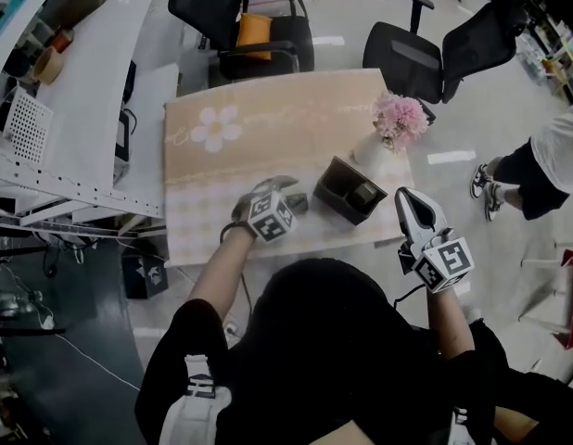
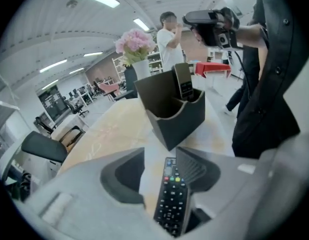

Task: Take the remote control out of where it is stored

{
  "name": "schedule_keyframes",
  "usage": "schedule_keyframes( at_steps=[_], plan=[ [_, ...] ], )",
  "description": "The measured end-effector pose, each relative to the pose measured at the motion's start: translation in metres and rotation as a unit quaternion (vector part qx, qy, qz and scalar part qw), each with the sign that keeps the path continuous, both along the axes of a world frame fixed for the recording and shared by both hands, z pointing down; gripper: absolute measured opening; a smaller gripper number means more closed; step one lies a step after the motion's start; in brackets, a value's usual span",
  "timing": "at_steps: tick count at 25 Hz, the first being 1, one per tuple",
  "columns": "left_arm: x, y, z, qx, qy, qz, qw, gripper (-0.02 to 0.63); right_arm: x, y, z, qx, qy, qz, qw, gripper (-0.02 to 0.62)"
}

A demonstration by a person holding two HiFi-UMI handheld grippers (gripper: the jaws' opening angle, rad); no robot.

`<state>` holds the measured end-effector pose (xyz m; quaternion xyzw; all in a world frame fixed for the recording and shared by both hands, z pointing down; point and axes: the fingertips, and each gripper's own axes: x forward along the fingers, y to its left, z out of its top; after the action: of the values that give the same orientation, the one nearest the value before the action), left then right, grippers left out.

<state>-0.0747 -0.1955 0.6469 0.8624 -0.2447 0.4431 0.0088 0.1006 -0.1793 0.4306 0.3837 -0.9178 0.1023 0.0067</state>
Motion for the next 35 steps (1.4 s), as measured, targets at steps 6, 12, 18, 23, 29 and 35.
schedule_keyframes(
  at_steps=[6, 12, 18, 23, 29, 35],
  plan=[
    [-0.008, -0.003, -0.049, 0.062, 0.058, -0.064, 0.9943, 0.119, 0.0, 0.0, 0.004, -0.002, 0.011, -0.015, 1.0, 0.005],
    [-0.014, 0.001, -0.101, 0.144, 0.092, -0.105, 0.9796, 0.031, -0.013, 0.001, 0.005, 0.002, 0.007, -0.043, 0.999, 0.005],
    [-0.021, 0.009, -0.149, 0.183, 0.179, -0.16, 0.9534, 0.003, -0.026, 0.004, 0.009, -0.001, 0.006, -0.072, 0.997, 0.005],
    [-0.037, 0.024, -0.184, 0.174, 0.287, -0.214, 0.9173, 0.002, -0.036, 0.005, 0.009, 0.003, 0.002, -0.095, 0.995, 0.005],
    [-0.04, 0.041, -0.187, 0.174, 0.29, -0.226, 0.9136, 0.002, -0.036, 0.008, 0.014, -0.007, -0.009, -0.1, 0.995, 0.005],
    [-0.025, 0.047, -0.183, 0.164, 0.297, -0.211, 0.9166, 0.002, -0.029, 0.012, 0.014, -0.006, -0.01, -0.095, 0.995, 0.005]
  ],
)
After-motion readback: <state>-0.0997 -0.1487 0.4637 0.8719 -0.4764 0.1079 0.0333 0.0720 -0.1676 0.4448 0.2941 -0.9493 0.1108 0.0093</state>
